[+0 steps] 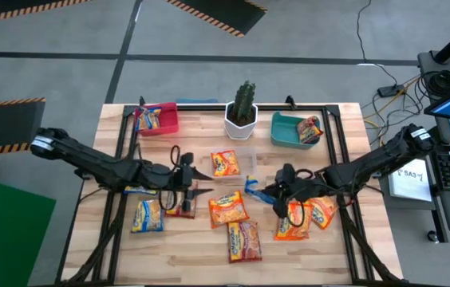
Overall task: Sort Maruchan noodles
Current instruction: Put the blue noodle pack into the red bin
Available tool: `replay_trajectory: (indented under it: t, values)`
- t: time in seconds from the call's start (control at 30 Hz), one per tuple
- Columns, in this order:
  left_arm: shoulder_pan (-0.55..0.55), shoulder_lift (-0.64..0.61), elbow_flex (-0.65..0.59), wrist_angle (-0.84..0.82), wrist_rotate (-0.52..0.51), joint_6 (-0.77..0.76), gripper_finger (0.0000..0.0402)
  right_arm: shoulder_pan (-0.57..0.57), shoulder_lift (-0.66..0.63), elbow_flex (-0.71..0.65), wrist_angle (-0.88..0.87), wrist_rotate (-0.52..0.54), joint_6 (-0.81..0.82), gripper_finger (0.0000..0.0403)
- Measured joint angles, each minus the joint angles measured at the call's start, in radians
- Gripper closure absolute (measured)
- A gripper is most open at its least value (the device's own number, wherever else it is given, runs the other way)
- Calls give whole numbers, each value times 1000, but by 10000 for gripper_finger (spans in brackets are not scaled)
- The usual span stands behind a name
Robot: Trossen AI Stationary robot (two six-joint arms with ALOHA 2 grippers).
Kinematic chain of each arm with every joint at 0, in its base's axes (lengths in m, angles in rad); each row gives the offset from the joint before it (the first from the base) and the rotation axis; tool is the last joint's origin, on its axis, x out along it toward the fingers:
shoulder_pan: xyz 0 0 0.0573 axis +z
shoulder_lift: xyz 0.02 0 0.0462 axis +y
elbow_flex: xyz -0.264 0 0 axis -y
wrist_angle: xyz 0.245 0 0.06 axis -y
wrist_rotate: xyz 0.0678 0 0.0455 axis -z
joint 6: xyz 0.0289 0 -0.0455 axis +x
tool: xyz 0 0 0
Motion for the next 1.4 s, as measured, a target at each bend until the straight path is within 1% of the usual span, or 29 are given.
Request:
replay_trajectory:
  t: [0.13, 0.23, 0.33, 0.43, 0.57, 0.83, 1.0, 1.13, 1.3, 1.4]
  values:
    - [0, 103, 7, 180, 102, 35, 252, 2, 25, -49, 171, -3, -31, 394]
    - [0, 189, 9, 296, 118, 41, 224, 2, 48, -67, 248, -5, -49, 394]
    - [0, 279, 10, 415, 120, 61, 188, 2, 70, -74, 283, -8, -55, 394]
    - [0, 356, 10, 528, 170, 94, 159, 2, 84, -75, 287, -26, -54, 394]
    - [8, 436, 10, 636, 190, 112, 143, 2, 91, -75, 302, -43, -55, 394]
    - [43, 572, 10, 787, 188, 112, 141, 1, 88, -72, 307, -79, -72, 394]
    - [52, 638, 10, 865, 223, 100, 149, 1, 88, -71, 311, -84, -73, 394]
    - [60, 671, 17, 878, 228, 78, 161, 1, 88, -71, 311, -86, -75, 394]
    - [61, 733, 82, 882, 237, 77, 177, 1, 88, -71, 332, -87, -92, 394]
    - [61, 765, 116, 877, 239, 73, 201, 1, 88, -71, 331, -89, -96, 394]
